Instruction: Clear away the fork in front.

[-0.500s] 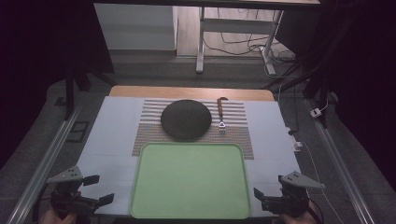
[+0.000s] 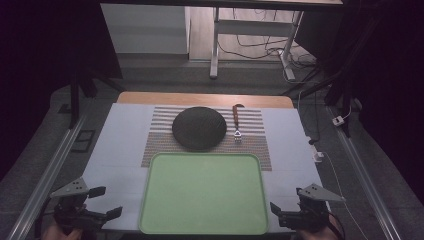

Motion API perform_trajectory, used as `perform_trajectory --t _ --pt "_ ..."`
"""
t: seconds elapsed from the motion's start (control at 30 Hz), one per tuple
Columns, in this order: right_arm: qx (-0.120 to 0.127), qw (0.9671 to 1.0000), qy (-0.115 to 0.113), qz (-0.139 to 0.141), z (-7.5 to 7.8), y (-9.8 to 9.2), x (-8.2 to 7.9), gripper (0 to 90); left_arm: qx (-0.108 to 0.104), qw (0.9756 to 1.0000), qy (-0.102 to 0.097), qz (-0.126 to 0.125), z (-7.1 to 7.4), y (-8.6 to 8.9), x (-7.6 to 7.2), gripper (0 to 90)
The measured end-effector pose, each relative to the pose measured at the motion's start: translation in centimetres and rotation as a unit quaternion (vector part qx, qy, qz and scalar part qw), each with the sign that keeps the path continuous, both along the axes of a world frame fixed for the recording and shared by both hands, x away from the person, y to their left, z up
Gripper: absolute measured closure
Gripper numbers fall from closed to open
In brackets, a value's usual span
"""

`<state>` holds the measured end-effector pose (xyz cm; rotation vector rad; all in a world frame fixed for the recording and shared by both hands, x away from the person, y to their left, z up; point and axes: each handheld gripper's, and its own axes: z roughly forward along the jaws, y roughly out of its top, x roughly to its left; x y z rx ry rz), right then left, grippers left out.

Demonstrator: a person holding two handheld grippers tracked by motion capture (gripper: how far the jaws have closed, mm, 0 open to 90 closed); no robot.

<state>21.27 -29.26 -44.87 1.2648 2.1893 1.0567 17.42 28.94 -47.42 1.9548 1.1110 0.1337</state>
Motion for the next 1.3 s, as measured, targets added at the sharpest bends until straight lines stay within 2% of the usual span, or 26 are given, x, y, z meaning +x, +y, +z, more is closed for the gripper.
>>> perform_trajectory --t 0.27,0.43,0.73,1.1,1.3 --pt "-0.009 1.0 0.0 0.003 0.0 0.2 0.0 0.4 0.006 1.0 -0.002 0.003 0.0 -0.1 0.0 0.0" --pt "-0.007 1.0 -0.001 0.003 0.0 0.3 0.0 0.4 0.011 0.9999 -0.007 0.008 0.0 -0.1 0.1 0.0" --pt "-0.013 0.9996 -0.018 0.019 0.2 1.0 0.4 0.4 0.023 0.9996 -0.013 0.009 0.1 -0.4 0.2 0.0" --pt "-0.014 0.9984 -0.04 0.037 0.4 1.7 1.7 0.4 0.032 0.9995 -0.004 0.0 0.0 -0.7 0.4 0.0" --pt "-0.013 0.9979 -0.039 0.05 0.2 2.2 2.7 0.4 0.03 0.9996 -0.001 -0.001 -0.1 -0.6 0.5 0.0"
